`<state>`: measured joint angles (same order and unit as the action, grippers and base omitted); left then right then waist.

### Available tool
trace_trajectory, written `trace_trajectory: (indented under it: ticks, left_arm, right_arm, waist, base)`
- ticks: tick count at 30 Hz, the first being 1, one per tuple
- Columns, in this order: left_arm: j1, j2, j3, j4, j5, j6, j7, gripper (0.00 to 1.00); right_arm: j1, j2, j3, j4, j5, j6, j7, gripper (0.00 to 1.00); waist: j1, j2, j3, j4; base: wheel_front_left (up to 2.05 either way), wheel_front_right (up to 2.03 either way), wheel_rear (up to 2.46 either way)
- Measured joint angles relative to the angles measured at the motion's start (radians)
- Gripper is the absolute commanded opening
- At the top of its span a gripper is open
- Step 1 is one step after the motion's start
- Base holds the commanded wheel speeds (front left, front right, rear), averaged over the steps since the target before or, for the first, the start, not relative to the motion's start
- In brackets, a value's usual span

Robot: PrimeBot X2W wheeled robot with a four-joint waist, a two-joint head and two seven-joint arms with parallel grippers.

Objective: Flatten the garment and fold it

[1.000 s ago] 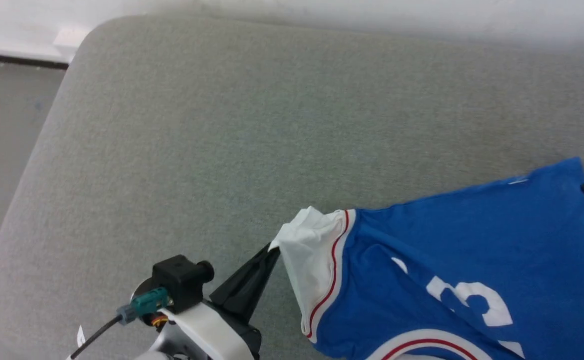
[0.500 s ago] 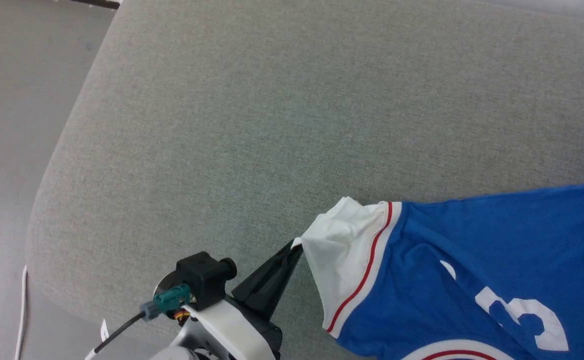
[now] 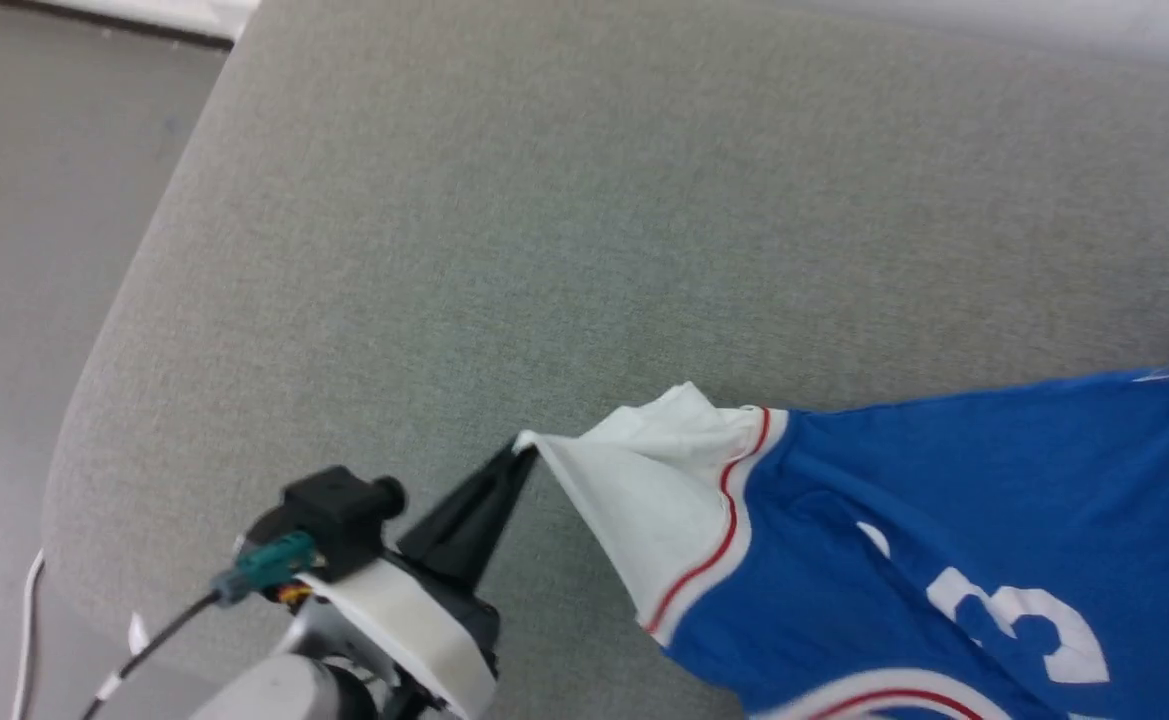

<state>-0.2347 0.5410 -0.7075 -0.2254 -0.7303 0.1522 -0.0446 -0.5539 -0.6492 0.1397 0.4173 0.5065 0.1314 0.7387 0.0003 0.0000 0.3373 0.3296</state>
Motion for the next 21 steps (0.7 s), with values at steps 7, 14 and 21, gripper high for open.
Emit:
trace_trajectory:
  ticks: [7, 14, 21]
  left_arm:
    - [-0.054, 0.09, 0.086, -0.052, -0.001, 0.018, 0.015, 0.0]
    - [-0.119, 0.182, 0.204, -0.128, -0.001, 0.045, 0.018, 0.0]
    - [-0.203, 0.255, 0.315, -0.207, 0.012, 0.071, 0.009, 0.0]
  right_arm:
    - [-0.06, -0.006, 0.009, -0.086, 0.059, 0.0, -0.122, 0.0]
    - [-0.103, -0.027, -0.023, -0.209, 0.087, 0.0, -0.179, 0.0]
    - [-0.124, -0.021, -0.037, -0.35, 0.152, 0.0, -0.189, 0.0]
  waist:
    - [-0.0001, 0.0001, -0.1, -0.061]
    - [-0.0004, 0.0, -0.201, -0.144]
    - [-0.0005, 0.0, -0.282, -0.242]
  base:
    - [0.0, 0.0, 0.0]
    - [0.0, 0.0, 0.0]
    - [0.0, 0.0, 0.0]
